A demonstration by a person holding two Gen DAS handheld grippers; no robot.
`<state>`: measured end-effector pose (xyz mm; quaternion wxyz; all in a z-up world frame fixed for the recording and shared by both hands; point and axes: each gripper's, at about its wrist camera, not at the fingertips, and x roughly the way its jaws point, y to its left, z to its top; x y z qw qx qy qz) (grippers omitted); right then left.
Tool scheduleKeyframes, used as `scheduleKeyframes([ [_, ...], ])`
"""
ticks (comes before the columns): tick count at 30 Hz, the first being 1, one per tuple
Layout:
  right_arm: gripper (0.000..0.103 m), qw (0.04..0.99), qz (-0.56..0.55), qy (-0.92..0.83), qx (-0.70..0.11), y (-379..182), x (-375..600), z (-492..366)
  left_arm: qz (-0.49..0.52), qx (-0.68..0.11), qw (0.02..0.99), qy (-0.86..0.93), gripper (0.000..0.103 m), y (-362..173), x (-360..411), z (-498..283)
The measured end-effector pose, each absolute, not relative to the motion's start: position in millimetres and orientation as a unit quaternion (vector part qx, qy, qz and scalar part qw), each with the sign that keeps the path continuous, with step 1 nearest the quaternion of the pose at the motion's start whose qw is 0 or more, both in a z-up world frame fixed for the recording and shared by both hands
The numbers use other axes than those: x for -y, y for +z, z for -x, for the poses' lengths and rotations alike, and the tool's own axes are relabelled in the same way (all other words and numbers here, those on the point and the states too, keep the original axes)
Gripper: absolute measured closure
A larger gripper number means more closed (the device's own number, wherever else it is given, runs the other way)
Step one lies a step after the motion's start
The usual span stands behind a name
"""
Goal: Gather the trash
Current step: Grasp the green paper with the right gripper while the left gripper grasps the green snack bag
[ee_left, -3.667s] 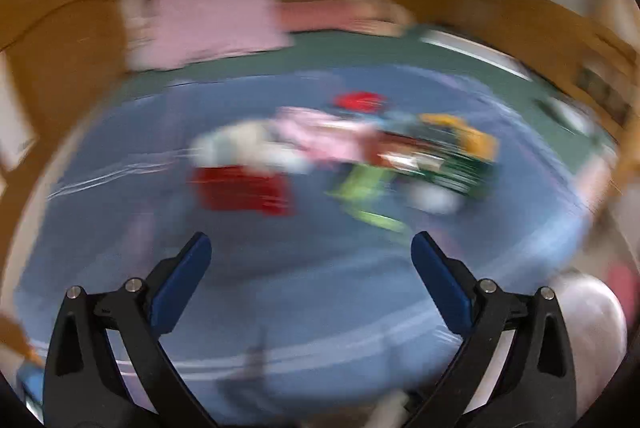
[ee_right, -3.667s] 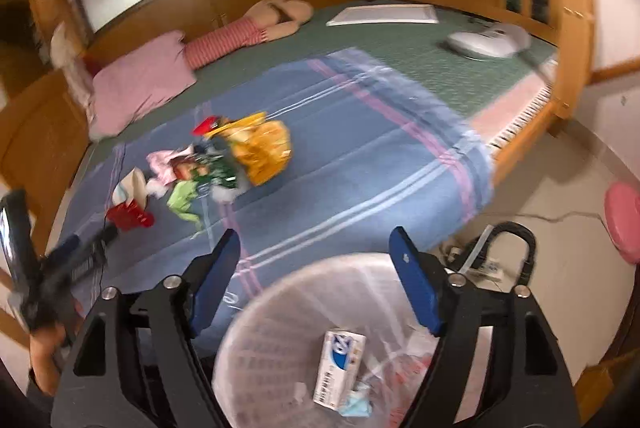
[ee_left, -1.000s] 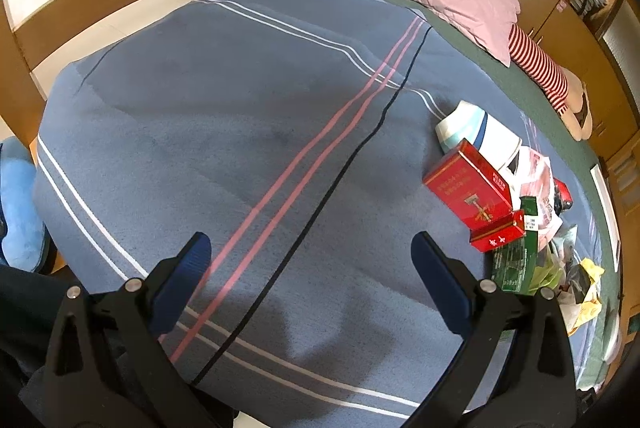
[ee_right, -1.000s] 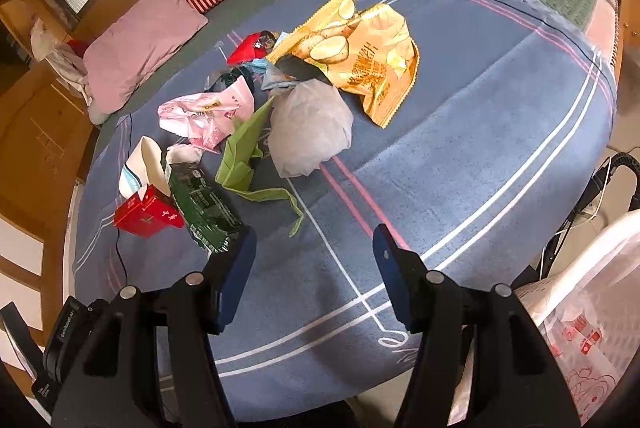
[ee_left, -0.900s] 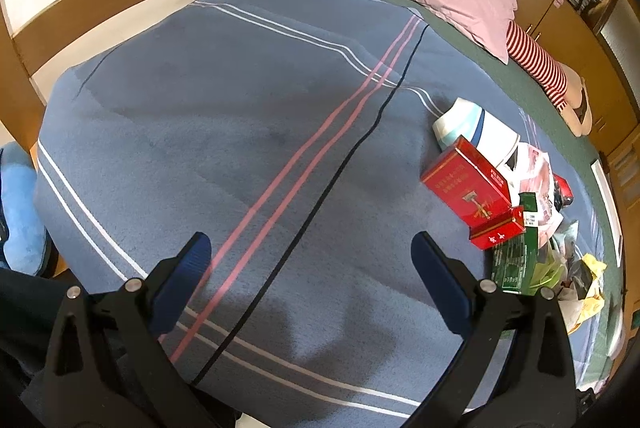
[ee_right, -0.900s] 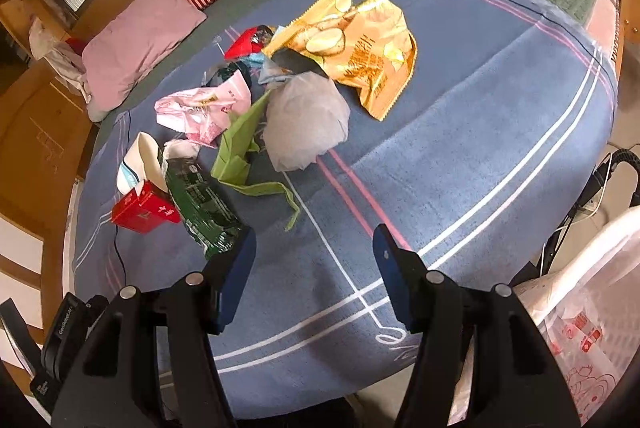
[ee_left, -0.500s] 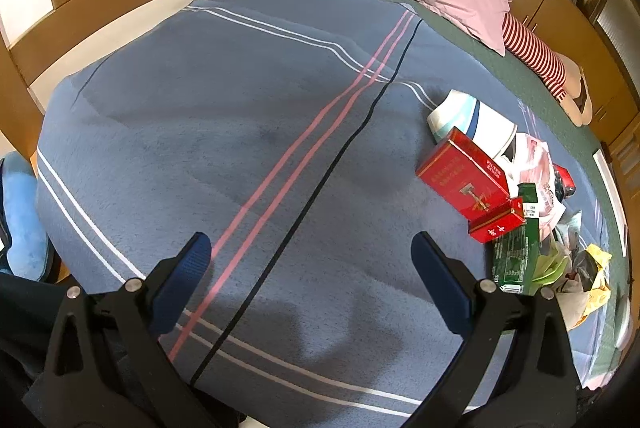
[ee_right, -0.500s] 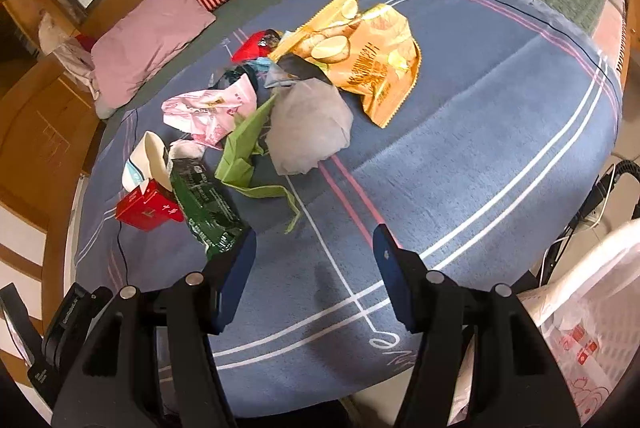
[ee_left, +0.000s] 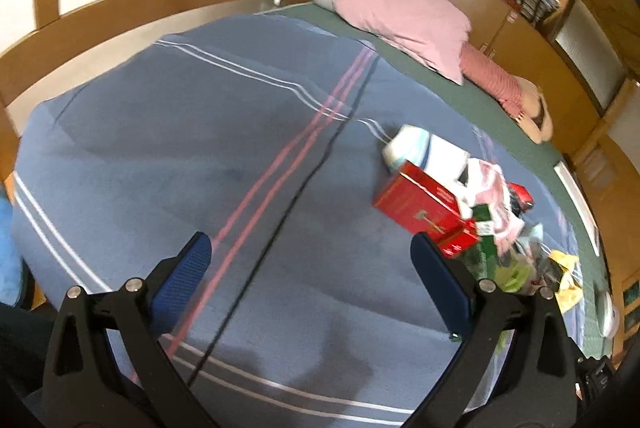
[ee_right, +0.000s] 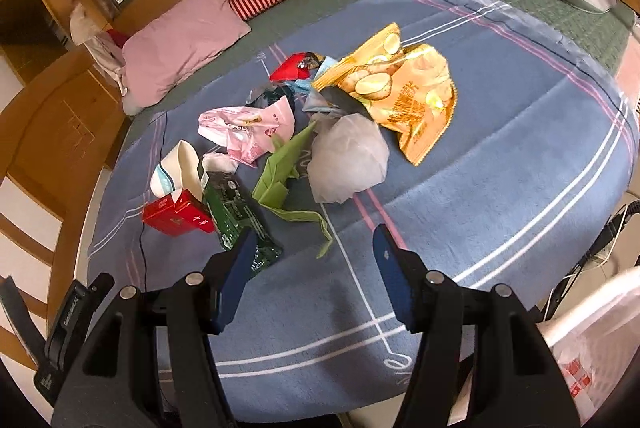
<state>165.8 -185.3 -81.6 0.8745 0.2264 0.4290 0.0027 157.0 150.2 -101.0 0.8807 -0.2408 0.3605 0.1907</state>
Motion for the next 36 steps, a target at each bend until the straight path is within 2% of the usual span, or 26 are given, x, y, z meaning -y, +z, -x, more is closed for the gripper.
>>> scheduleKeyframes([
  [3, 0.043, 0.869, -0.217, 0.033, -0.443, -84.7, 170.2, -179.5, 0.268, -0.354, 0.871, 0.209, 0.004, -100.5, -160.9, -152.2],
  [8, 0.043, 0.883, -0.113, 0.081, -0.448, -92.0, 112.8, -216.4, 0.338, -0.325, 0.847, 0.25, 0.004, -102.8, -184.4, -136.0],
  [12, 0.043, 0.87, -0.063, 0.116, -0.475, -117.1, 73.4, -244.3, 0.327, -0.339, 0.846, 0.249, 0.004, -104.5, -187.8, -137.9],
  [13, 0.052, 0.868, -0.055, 0.121, -0.479, -121.8, 67.7, -246.4, 0.326, -0.34, 0.846, 0.251, 0.004, -104.5, -187.9, -137.4],
  [14, 0.075, 0.863, -0.054, 0.13, -0.485, -126.2, 63.1, -247.5, 0.326, -0.339, 0.844, 0.256, 0.004, -105.3, -189.5, -136.7],
  [16, 0.083, 0.846, -0.068, 0.149, -0.507, -131.9, 58.1, -244.6, 0.336, -0.338, 0.839, 0.264, 0.003, -107.2, -193.8, -135.6],
  [18, 0.084, 0.833, -0.082, 0.19, -0.513, -130.1, 54.3, -233.2, 0.347, -0.341, 0.831, 0.269, 0.003, -110.7, -196.6, -135.5],
  [20, 0.082, 0.803, -0.083, 0.266, -0.528, -127.5, 46.9, -219.6, 0.357, -0.35, 0.824, 0.264, 0.004, -115.1, -196.5, -137.0],
  [21, 0.079, 0.798, -0.078, 0.276, -0.529, -125.1, 47.3, -215.8, 0.358, -0.354, 0.824, 0.261, 0.003, -116.2, -195.3, -137.9],
  [22, 0.061, 0.804, -0.073, 0.27, -0.525, -120.9, 51.3, -213.2, 0.355, -0.358, 0.825, 0.256, 0.003, -116.7, -193.2, -139.7],
  [23, 0.038, 0.816, -0.074, 0.254, -0.514, -115.1, 59.6, -211.3, 0.35, -0.361, 0.827, 0.253, 0.003, -116.3, -190.8, -141.6],
  [24, 0.033, 0.833, -0.089, 0.233, -0.493, -107.6, 72.9, -211.3, 0.347, -0.362, 0.829, 0.25, 0.003, -115.8, -188.4, -142.7],
  [27, 0.032, 0.868, -0.111, 0.149, -0.46, -95.9, 104.1, -222.8, 0.335, -0.376, 0.836, 0.218, 0.003, -117.6, -174.6, -150.4],
  [34, 0.033, 0.867, -0.082, 0.069, -0.487, -124.3, 105.9, -277.8, 0.289, -0.427, 0.85, 0.106, 0.003, -121.1, -135.5, -173.0],
  [36, 0.04, 0.865, -0.083, 0.057, -0.491, -134.1, 107.2, -283.3, 0.286, -0.442, 0.846, 0.081, 0.003, -125.7, -128.2, -177.1],
])
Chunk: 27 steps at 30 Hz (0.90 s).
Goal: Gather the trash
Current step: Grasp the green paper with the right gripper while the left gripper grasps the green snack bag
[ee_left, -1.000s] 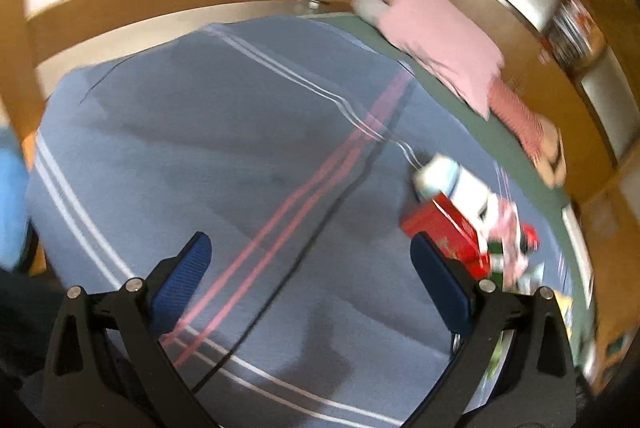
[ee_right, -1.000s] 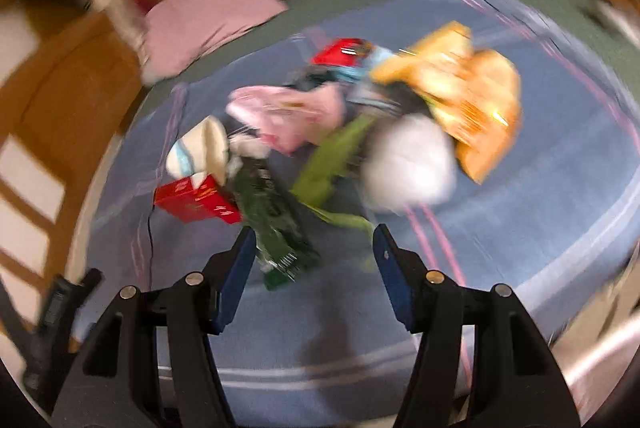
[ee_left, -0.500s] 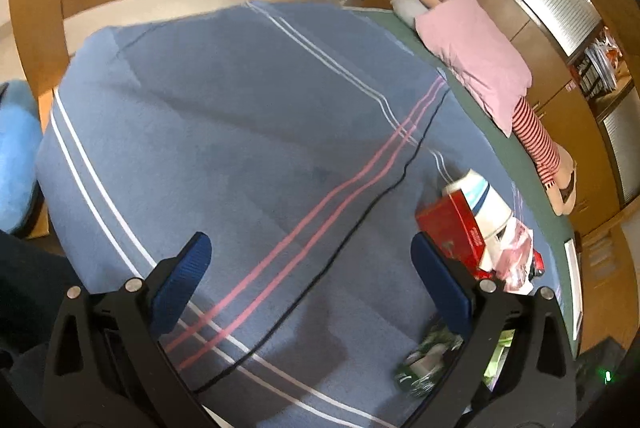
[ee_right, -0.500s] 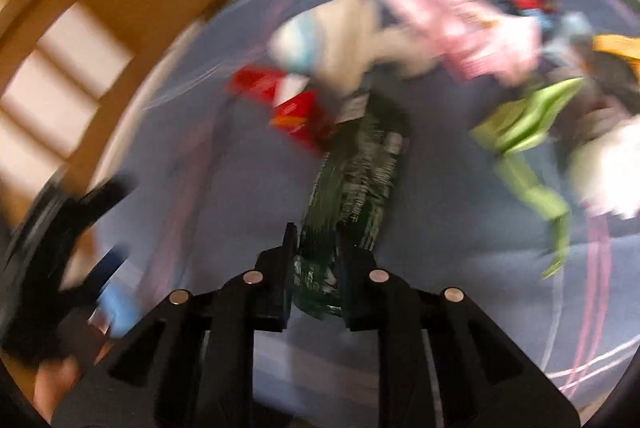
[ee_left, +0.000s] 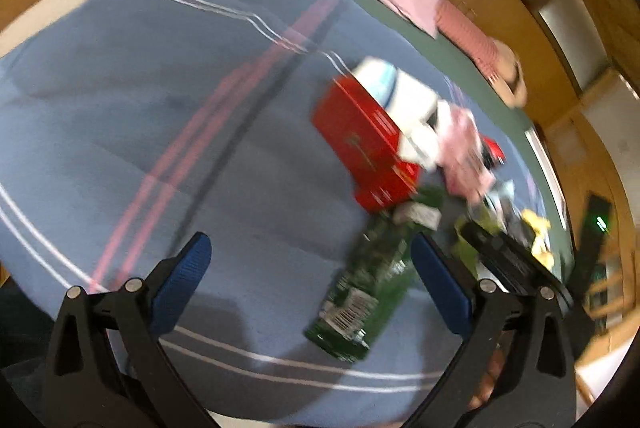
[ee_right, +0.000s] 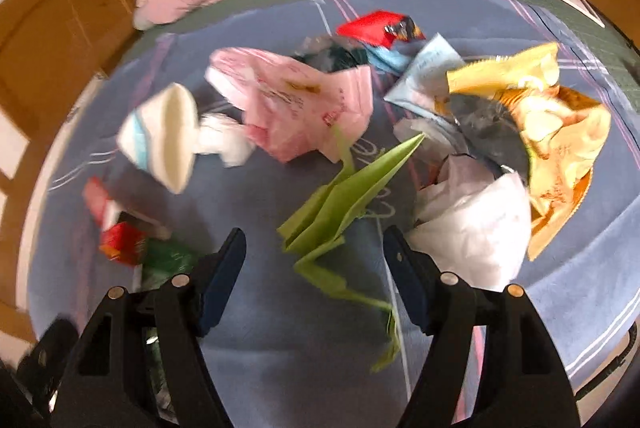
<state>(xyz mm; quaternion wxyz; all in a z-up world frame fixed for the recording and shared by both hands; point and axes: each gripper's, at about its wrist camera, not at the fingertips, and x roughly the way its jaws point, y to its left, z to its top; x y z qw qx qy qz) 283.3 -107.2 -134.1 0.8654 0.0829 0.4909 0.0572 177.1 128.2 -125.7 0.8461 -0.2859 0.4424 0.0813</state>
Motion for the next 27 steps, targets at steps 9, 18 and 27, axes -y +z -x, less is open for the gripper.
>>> scheduleKeyframes([
  [9, 0.076, 0.867, -0.098, 0.07, -0.484, -136.7, 109.7, -265.7, 0.3, -0.453, 0.835, 0.089, 0.003, -133.0, -128.6, -175.6],
  [18, 0.076, 0.904, -0.182, 0.056, -0.383, -64.6, 161.2, -198.7, 0.234, -0.472, 0.85, -0.003, 0.003, -134.7, -80.4, -201.9],
  [27, 0.076, 0.913, -0.147, 0.065, -0.376, -47.9, 171.1, -151.7, 0.172, -0.515, 0.84, -0.008, 0.004, -153.6, -60.3, -208.3],
])
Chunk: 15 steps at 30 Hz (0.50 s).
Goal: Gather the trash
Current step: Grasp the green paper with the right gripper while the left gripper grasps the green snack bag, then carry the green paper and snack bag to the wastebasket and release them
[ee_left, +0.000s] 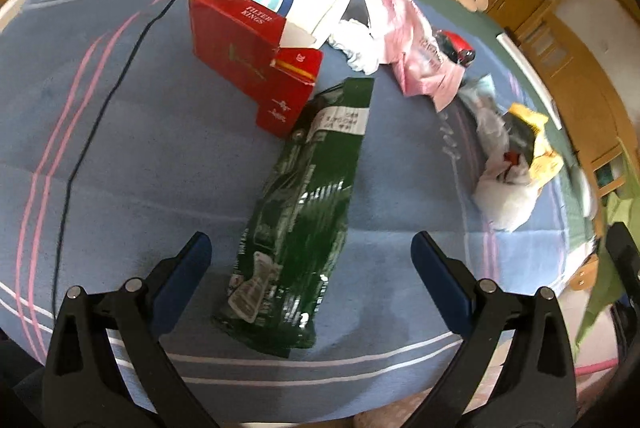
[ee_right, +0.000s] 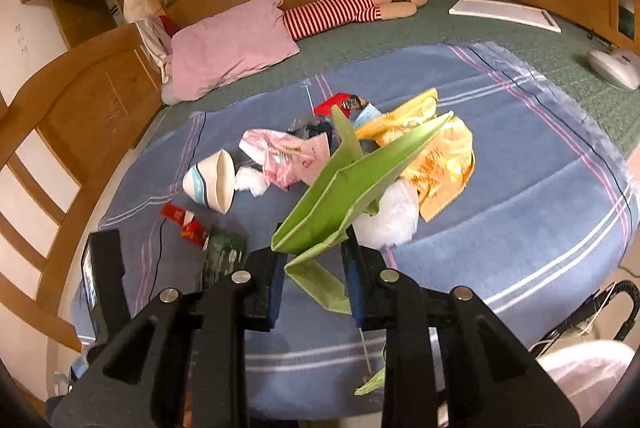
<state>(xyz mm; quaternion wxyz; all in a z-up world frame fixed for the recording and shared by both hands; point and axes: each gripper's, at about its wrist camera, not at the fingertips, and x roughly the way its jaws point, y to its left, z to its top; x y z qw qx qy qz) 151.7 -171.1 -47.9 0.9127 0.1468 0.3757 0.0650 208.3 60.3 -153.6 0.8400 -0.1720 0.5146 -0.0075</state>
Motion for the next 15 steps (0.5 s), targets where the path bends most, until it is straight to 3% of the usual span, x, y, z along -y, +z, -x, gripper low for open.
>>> scheduleKeyframes([
  [4, 0.076, 0.908, -0.152, 0.064, -0.384, -55.6, 171.0, -146.8, 0.105, -0.52, 0.848, 0.002, 0.01, -155.7, -48.9, -209.0],
  [7, 0.076, 0.908, -0.152, 0.068, -0.385, -55.2, 169.3, -143.7, 0.06, -0.52, 0.852, 0.013, 0.031, -156.1, -42.4, -209.3],
  [9, 0.076, 0.908, -0.15, 0.071, -0.385, -54.9, 166.8, -143.0, 0.04, -0.513, 0.857, 0.013, 0.054, -154.6, -39.3, -208.1],
  [10, 0.076, 0.908, -0.149, 0.071, -0.385, -55.0, 165.8, -142.5, 0.037, -0.512, 0.858, 0.01, 0.057, -153.5, -39.0, -207.5],
  [11, 0.076, 0.908, -0.148, 0.072, -0.386, -55.1, 165.7, -142.0, 0.037, -0.509, 0.86, 0.007, 0.067, -152.3, -38.9, -207.1],
  [15, 0.076, 0.906, -0.151, 0.071, -0.388, -56.1, 166.5, -140.4, 0.047, -0.495, 0.868, 0.002, 0.076, -143.8, -41.6, -203.2],
])
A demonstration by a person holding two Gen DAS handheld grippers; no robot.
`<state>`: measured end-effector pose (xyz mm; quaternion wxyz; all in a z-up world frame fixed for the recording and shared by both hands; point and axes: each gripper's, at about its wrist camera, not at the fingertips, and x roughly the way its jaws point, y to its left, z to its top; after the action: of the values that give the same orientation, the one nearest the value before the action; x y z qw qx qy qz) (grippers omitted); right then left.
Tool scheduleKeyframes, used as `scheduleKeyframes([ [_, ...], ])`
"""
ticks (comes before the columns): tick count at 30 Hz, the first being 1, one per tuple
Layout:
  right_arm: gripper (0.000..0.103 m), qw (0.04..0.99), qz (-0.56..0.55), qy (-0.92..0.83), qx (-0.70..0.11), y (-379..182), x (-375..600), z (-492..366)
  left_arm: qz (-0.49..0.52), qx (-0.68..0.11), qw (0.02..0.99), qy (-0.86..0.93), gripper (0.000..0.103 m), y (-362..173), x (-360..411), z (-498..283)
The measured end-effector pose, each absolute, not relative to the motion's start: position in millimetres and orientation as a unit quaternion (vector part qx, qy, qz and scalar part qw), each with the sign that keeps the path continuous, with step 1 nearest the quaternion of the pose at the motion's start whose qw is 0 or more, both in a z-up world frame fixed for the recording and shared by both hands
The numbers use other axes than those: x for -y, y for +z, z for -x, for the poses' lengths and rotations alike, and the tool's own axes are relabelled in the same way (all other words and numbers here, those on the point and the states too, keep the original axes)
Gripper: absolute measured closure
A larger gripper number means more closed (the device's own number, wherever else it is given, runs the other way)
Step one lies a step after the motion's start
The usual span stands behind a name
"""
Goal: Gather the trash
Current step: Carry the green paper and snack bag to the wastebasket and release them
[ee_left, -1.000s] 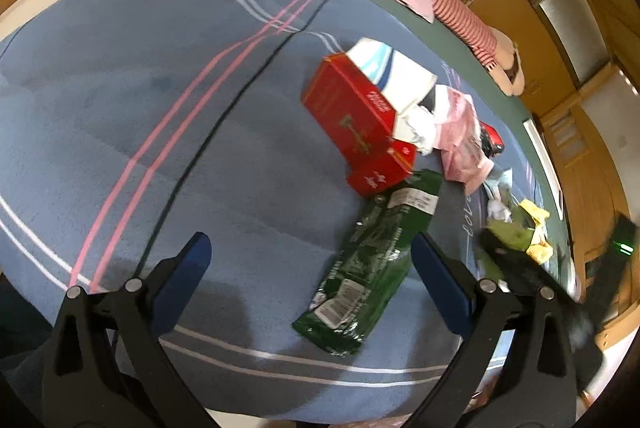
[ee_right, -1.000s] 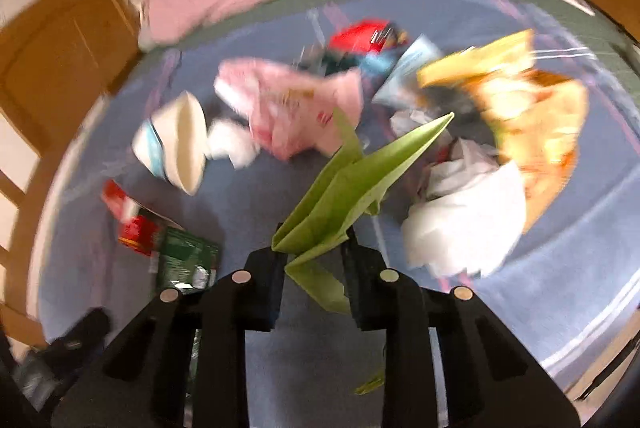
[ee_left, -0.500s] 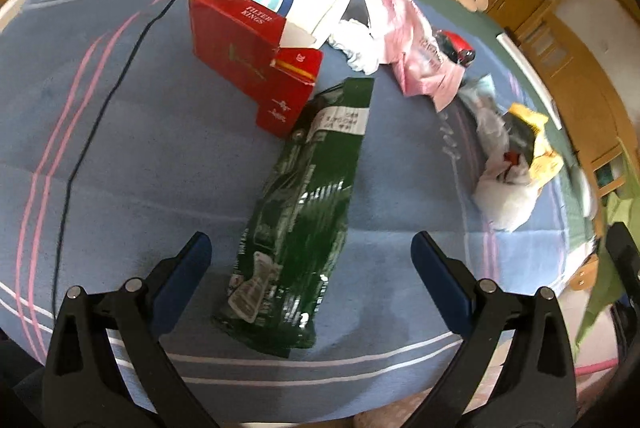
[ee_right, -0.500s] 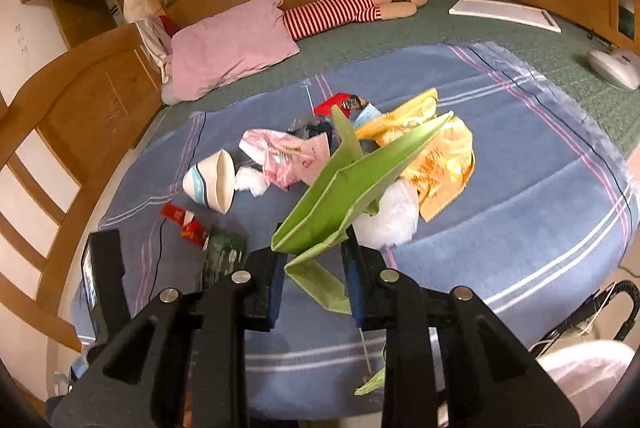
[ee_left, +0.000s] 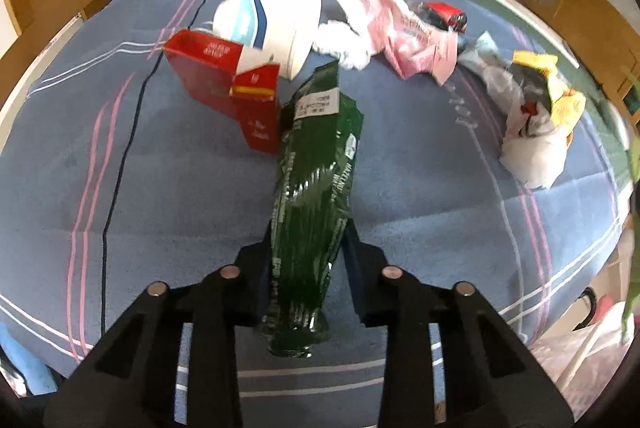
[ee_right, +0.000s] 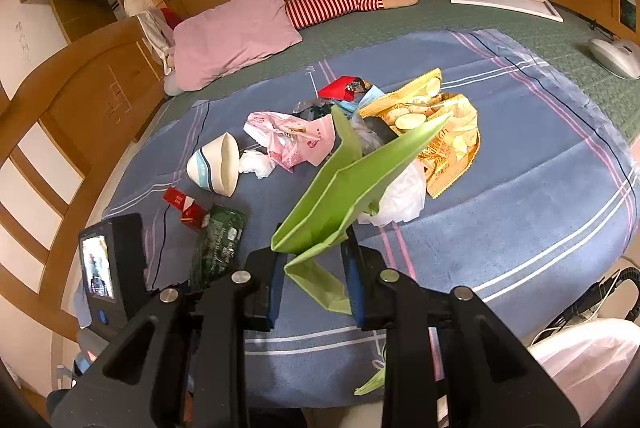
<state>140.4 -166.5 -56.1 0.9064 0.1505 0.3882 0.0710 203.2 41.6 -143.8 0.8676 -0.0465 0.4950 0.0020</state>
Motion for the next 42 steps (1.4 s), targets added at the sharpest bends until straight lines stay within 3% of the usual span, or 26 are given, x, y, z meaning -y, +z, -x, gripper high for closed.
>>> scheduleKeyframes([
  [2, 0.076, 0.906, -0.151, 0.072, -0.39, -54.7, 167.0, -139.3, 0.07, -0.48, 0.874, -0.013, 0.081, -135.4, -47.4, -197.0],
  [8, 0.076, 0.911, -0.143, 0.08, -0.378, -40.3, 175.6, -124.2, 0.148, -0.421, 0.892, -0.07, 0.083, -107.3, -63.1, -173.0],
  [11, 0.076, 0.911, -0.134, 0.095, -0.378, -35.5, 184.0, -110.6, 0.197, -0.335, 0.914, -0.116, 0.084, -75.7, -74.9, -141.3],
  [14, 0.076, 0.915, -0.104, 0.116, -0.373, -28.3, 193.5, -89.6, 0.204, -0.308, 0.92, -0.129, 0.084, -65.5, -75.6, -107.0],
  [21, 0.076, 0.916, -0.014, 0.127, -0.379, -18.5, 231.9, -28.0, 0.16, -0.309, 0.926, -0.146, 0.084, -57.4, -31.2, -29.7],
  [27, 0.075, 0.892, 0.003, 0.117, -0.436, -50.9, 260.0, 5.3, 0.099, -0.313, 0.925, -0.19, 0.084, -51.8, 23.0, 12.7],
  [28, 0.074, 0.885, -0.004, 0.115, -0.451, -58.2, 264.5, 7.5, 0.089, -0.313, 0.925, -0.197, 0.084, -50.8, 30.1, 16.4],
  [30, 0.061, 0.861, -0.021, 0.104, -0.498, -78.7, 272.1, 7.0, 0.077, -0.313, 0.925, -0.202, 0.084, -50.4, 36.1, 21.1],
  [32, 0.029, 0.837, -0.03, 0.086, -0.539, -96.2, 276.7, 4.2, 0.077, -0.315, 0.924, -0.205, 0.084, -51.9, 36.9, 22.6],
  [37, 0.028, 0.841, -0.087, 0.031, -0.534, -96.3, 297.5, -0.4, 0.086, -0.33, 0.918, -0.203, 0.084, -60.8, 32.2, 16.1],
  [42, 0.028, 0.886, -0.19, -0.039, -0.42, -51.2, 333.8, 0.5, 0.081, -0.349, 0.905, -0.228, 0.084, -71.7, 44.2, 10.2],
])
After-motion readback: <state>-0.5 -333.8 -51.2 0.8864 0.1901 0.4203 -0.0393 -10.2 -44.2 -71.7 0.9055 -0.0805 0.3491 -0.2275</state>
